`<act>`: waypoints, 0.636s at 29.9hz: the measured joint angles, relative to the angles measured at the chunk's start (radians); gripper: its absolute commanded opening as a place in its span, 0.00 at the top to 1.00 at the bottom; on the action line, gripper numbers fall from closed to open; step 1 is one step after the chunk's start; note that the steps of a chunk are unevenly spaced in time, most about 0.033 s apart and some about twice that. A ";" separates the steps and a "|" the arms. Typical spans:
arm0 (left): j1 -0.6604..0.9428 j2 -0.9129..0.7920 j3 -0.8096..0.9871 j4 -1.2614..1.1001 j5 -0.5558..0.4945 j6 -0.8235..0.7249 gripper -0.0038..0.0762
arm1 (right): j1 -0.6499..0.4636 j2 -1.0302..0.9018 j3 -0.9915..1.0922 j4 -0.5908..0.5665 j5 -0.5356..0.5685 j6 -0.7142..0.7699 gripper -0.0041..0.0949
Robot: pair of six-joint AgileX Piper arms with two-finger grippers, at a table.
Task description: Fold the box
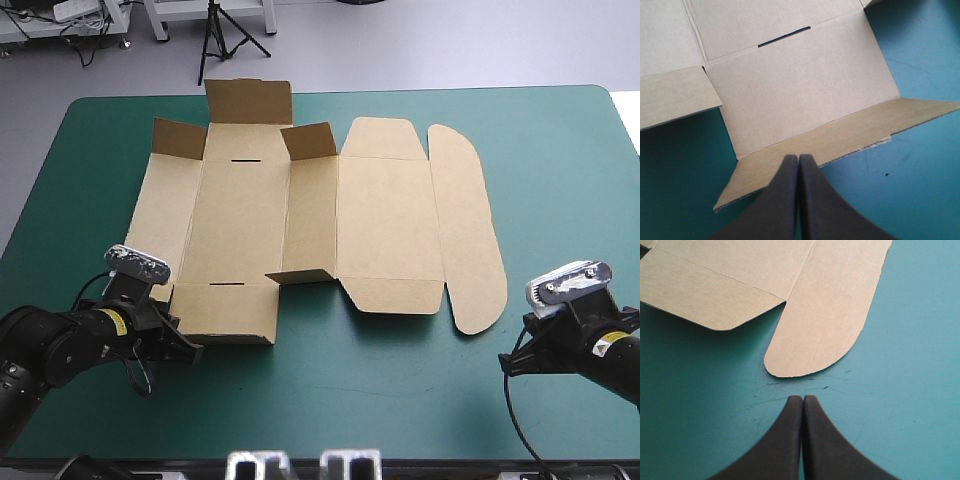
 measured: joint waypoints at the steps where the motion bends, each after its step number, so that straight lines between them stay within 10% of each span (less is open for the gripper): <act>1: 0.000 0.000 0.000 0.000 0.000 0.000 0.96 | 0.000 0.000 0.000 0.000 0.000 0.000 0.98; 19: 0.000 0.000 0.000 -0.033 0.000 0.000 0.96 | 0.000 0.000 0.000 0.001 0.000 0.000 0.98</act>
